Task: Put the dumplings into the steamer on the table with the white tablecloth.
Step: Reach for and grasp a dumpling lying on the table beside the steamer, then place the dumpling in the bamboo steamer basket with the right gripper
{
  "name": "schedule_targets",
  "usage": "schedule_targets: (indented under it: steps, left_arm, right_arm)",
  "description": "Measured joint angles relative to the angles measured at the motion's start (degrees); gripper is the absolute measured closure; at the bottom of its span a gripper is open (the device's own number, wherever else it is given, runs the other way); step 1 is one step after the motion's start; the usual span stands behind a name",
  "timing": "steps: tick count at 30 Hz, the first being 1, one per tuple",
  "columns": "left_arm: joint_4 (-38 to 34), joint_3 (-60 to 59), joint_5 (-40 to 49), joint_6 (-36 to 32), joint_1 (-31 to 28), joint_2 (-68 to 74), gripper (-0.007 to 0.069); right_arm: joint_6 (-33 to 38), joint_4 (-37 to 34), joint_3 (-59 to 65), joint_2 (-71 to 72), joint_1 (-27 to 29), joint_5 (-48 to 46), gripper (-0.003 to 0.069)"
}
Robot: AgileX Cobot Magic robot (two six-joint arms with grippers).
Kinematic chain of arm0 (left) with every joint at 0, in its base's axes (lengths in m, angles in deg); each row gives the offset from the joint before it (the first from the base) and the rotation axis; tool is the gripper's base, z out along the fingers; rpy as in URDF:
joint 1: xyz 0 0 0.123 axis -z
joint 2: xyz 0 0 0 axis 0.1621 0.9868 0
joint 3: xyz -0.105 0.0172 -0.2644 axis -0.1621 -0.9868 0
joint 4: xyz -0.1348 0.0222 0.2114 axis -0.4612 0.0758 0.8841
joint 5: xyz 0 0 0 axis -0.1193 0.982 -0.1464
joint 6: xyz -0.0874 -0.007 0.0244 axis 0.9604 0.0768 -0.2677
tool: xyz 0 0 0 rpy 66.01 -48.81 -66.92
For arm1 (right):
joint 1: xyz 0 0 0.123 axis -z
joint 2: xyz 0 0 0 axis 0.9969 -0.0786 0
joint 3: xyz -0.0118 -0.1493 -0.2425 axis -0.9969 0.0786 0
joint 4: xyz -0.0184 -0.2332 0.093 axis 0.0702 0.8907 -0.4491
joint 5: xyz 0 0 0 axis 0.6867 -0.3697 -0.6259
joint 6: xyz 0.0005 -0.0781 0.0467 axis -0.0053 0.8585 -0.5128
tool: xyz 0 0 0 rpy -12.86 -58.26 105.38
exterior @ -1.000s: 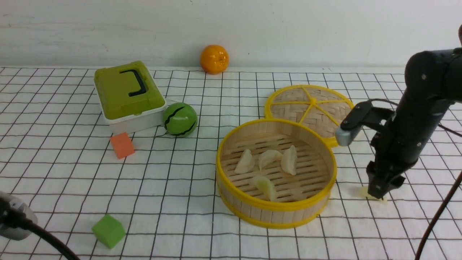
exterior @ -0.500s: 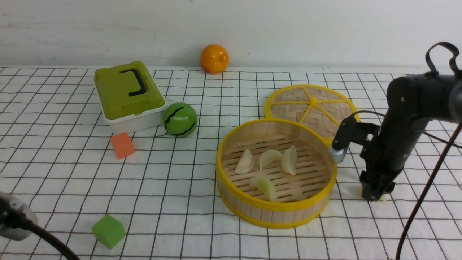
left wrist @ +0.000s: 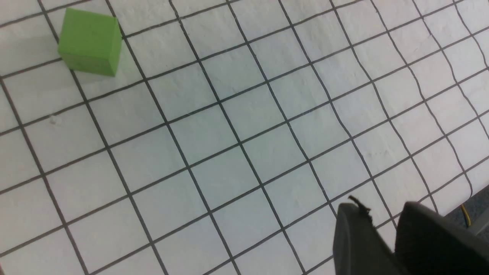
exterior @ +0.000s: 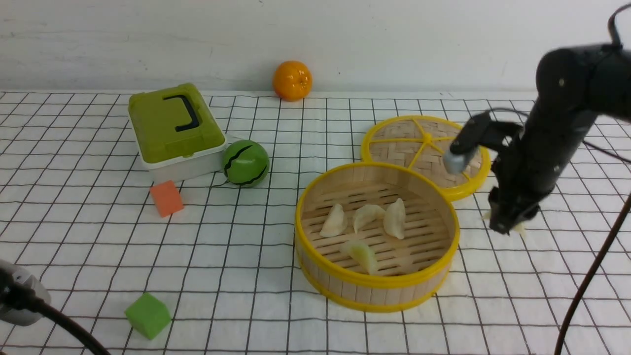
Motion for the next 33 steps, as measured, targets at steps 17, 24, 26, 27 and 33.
schedule_targets:
  steps: [17,24,26,27,33]
  left_arm:
    - [4.1,0.0,-1.6,-0.11,0.0,0.0,0.0455]
    - [4.39,0.0,-1.6,-0.11,0.0,0.0,0.0445]
    - [4.39,0.0,-1.6,-0.16,0.0,0.0,0.0444]
    - [4.39,0.0,-1.6,-0.16,0.0,0.0,0.0443]
    - [4.39,0.0,-1.55,-0.16,0.0,0.0,0.0437]
  right_arm:
    - [-20.9,-8.4,-5.43,-3.9,-13.54,-0.9,0.0419]
    - [-27.71,-6.75,-5.43,-9.25,-13.54,3.02,0.0419]
    - [-28.03,-6.69,-5.43,-10.01,-13.54,3.41,0.0405]
    - [-28.02,-6.69,-5.43,-10.01,-13.54,3.41,0.0402]
    - [-28.14,-6.67,-5.52,-10.26,-13.54,3.79,0.028]
